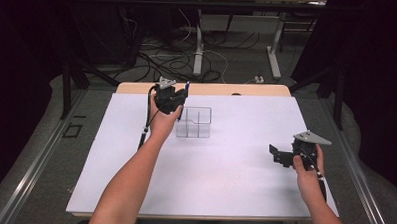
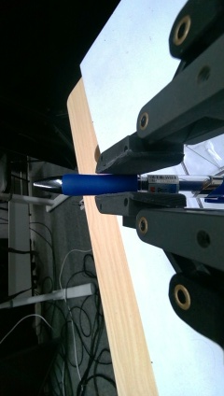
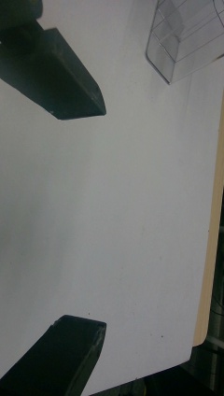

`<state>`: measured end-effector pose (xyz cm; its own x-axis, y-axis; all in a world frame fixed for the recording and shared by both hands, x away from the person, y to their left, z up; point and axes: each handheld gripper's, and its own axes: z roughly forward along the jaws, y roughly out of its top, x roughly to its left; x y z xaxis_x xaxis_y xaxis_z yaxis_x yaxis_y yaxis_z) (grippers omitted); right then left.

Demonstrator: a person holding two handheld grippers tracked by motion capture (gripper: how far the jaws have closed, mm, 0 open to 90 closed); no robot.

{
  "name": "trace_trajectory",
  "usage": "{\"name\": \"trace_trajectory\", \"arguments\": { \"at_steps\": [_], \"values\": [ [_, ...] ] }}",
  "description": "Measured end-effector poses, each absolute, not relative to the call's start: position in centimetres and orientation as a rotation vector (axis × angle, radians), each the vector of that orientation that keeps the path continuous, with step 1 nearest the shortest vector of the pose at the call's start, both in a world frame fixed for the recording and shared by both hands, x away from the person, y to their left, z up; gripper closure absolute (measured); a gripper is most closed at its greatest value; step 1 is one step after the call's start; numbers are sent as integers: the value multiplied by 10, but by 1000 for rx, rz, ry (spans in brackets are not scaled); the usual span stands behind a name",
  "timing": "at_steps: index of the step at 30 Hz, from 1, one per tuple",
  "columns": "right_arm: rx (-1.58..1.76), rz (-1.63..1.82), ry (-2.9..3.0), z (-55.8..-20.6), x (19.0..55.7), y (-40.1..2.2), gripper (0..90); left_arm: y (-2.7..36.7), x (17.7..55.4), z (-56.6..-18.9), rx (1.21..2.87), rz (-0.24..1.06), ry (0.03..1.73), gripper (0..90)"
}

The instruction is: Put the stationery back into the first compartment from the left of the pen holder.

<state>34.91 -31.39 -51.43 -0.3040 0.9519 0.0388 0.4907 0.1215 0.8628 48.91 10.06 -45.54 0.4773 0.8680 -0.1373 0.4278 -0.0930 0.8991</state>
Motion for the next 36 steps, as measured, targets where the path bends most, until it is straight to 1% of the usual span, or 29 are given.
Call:
{"name": "trace_trajectory", "arguments": {
  "at_steps": [15, 28, 29, 32, 36],
  "values": [
    [1402, 1103, 1863, -515, 349, -313, 0, 107, 484, -471, 1704, 533, 1127, 797],
    [1401, 1102, 1862, -515, 349, -313, 0, 111, 479, -476, 1725, 510, 1143, 790],
    [1405, 1106, 1863, -515, 349, -313, 0, 112, 479, -476, 1724, 510, 1141, 781],
    [1400, 1104, 1865, -515, 349, -314, 0, 114, 477, -474, 1712, 508, 1132, 687],
    [1400, 1103, 1864, -515, 349, -313, 0, 115, 472, -469, 1697, 500, 1121, 613]
  ]
}}
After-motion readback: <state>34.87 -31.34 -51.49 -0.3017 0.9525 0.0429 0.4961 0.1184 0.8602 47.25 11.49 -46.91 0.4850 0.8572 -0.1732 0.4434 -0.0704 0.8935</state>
